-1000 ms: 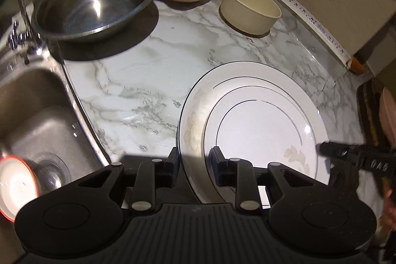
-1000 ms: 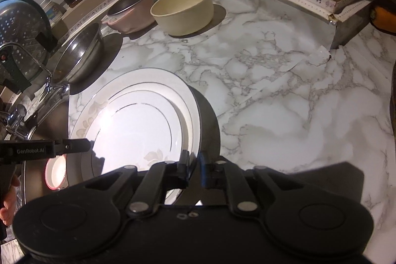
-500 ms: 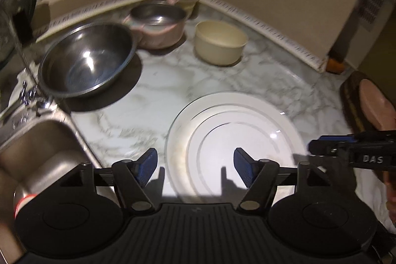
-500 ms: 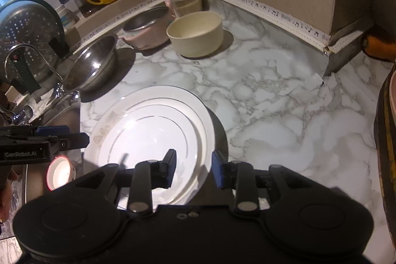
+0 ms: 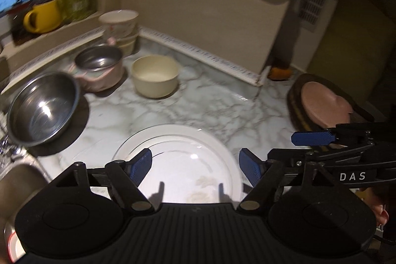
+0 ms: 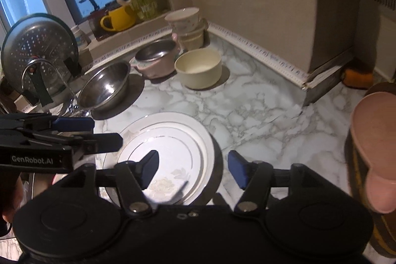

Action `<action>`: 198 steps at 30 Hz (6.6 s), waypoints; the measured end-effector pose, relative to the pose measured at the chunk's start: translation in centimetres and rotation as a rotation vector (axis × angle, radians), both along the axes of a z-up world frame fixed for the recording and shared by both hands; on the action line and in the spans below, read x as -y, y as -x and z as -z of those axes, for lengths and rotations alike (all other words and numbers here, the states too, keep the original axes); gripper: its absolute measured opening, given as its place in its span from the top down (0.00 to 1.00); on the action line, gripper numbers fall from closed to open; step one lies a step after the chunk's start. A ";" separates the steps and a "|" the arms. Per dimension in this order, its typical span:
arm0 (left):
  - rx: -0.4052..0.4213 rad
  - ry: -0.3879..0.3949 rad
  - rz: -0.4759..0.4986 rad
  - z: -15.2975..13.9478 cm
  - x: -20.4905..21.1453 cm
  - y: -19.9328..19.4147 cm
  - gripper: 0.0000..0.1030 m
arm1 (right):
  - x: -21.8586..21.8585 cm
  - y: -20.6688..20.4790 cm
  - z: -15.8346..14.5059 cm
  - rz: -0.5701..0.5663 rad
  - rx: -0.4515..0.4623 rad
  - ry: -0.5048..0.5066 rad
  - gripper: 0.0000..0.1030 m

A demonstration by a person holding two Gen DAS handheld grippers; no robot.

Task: Organize plates and bowls
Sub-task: 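Move both grippers to the pink bear-shaped plate on the cutting board, then grip the pink plate's rim with both grippers and lift it, then carry the pink plate with both grippers over the stacked white plates, then lower the pink plate onto the white plates and open both grippers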

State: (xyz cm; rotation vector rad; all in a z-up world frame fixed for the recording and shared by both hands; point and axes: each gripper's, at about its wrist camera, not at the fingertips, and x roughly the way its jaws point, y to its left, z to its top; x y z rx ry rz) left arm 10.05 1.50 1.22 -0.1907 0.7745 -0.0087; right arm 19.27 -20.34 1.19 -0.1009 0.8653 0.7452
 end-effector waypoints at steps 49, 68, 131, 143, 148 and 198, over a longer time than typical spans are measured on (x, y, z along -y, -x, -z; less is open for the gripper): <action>-0.048 0.004 0.330 5.5 18.8 -21.8 0.14 | 21.9 -12.7 4.6 0.652 -0.062 0.126 0.50; -0.152 0.108 0.405 7.8 20.5 -25.0 0.87 | 23.2 -14.7 6.2 0.706 -0.132 0.046 0.87; -0.173 0.079 -0.255 4.6 -3.5 2.2 0.86 | -4.9 -1.5 4.5 -0.024 -0.089 0.092 0.87; -0.233 0.095 -0.269 7.2 -3.8 1.4 0.85 | -6.5 -2.9 7.1 -0.104 -0.083 0.132 0.87; -0.266 0.113 -0.257 7.8 -3.7 1.0 0.85 | -6.8 -3.6 7.5 -0.128 -0.090 0.154 0.86; -0.208 0.078 -0.102 6.2 -1.5 -0.1 0.81 | -7.7 -4.1 5.3 -0.261 0.062 0.229 0.51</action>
